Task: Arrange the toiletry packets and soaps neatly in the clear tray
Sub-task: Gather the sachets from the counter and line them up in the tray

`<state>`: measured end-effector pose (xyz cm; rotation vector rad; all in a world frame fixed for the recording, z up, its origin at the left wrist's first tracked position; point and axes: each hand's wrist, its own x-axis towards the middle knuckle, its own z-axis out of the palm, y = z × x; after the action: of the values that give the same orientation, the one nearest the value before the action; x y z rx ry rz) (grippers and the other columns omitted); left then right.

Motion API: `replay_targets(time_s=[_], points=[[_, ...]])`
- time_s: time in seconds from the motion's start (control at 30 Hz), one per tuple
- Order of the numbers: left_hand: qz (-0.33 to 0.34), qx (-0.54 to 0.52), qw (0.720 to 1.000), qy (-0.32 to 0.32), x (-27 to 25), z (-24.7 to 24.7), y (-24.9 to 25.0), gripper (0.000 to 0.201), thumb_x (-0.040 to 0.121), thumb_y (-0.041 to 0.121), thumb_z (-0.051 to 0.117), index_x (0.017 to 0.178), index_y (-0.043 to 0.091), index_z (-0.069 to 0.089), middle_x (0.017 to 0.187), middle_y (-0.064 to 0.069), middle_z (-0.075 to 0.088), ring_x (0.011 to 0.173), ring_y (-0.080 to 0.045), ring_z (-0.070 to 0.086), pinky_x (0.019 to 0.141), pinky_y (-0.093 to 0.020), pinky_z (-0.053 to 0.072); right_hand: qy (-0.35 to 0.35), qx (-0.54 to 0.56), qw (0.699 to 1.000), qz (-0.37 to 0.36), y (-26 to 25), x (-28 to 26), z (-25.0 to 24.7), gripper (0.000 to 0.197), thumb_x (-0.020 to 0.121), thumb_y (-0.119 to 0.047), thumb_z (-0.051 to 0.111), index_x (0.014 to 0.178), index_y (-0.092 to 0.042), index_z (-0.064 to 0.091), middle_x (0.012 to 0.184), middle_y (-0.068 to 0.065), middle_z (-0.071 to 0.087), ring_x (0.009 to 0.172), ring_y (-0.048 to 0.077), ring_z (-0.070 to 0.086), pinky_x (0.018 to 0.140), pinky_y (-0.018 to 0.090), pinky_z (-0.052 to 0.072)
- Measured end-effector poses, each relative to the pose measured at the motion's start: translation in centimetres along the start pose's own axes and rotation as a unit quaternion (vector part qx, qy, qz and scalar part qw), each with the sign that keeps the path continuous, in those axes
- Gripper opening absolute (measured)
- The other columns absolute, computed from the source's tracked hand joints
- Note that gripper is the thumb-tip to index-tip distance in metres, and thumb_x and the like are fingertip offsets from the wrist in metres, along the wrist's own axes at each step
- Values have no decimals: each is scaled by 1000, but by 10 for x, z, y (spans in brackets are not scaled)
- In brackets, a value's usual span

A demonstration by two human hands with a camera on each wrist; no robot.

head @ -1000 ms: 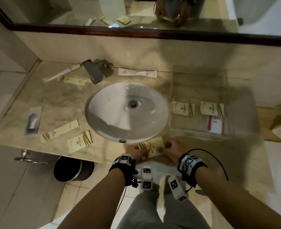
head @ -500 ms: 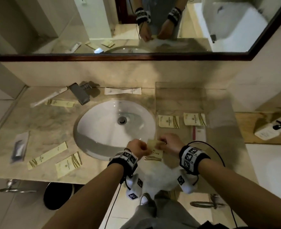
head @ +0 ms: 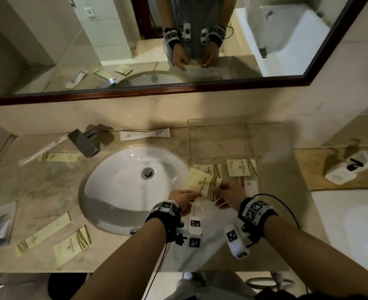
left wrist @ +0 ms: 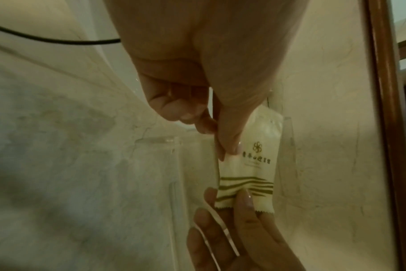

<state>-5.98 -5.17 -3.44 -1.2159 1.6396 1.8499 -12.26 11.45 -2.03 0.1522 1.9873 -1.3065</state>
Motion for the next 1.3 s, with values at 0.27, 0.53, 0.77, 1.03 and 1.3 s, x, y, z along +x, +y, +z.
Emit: replay_targets(time_s=[0.27,0.53,0.77,1.03,1.3], points=[[-113,-117,986,-48,17,40,23,18,93,7,59,77,0,65,57,-8,58,45,-16,53,43,-22,47,55,-201,978,-7,-23,42,-28,19,91,-18,57,77,-9,66,73,14,72,60,27,66,61,39,59],[-159,-201,966,-34,53,69,38,30,102,9,40,77,2,56,63,-10,59,48,-17,57,37,-21,48,58,-328,943,10,-42,82,-32,28,91,-26,58,70,-7,59,77,12,61,77,28,60,63,31,46],[-177,-229,957,12,58,74,40,33,99,13,45,68,5,55,50,-7,52,41,-16,43,43,-21,30,70,-367,927,6,-39,97,-30,40,87,-31,55,53,-16,42,67,7,54,66,25,54,57,27,39],[-165,-198,966,5,48,69,46,38,99,8,42,62,6,50,50,-5,47,45,-16,39,33,-16,34,41,-391,919,-40,-53,88,-29,23,82,-29,57,66,-12,59,70,5,61,67,22,57,57,27,42],[-60,-300,949,73,-9,-10,33,26,100,19,48,85,2,62,80,-12,65,68,-21,61,55,-27,56,-66,-351,923,-139,-85,55,65,32,79,-25,60,52,-8,57,53,9,61,55,24,60,57,34,52]])
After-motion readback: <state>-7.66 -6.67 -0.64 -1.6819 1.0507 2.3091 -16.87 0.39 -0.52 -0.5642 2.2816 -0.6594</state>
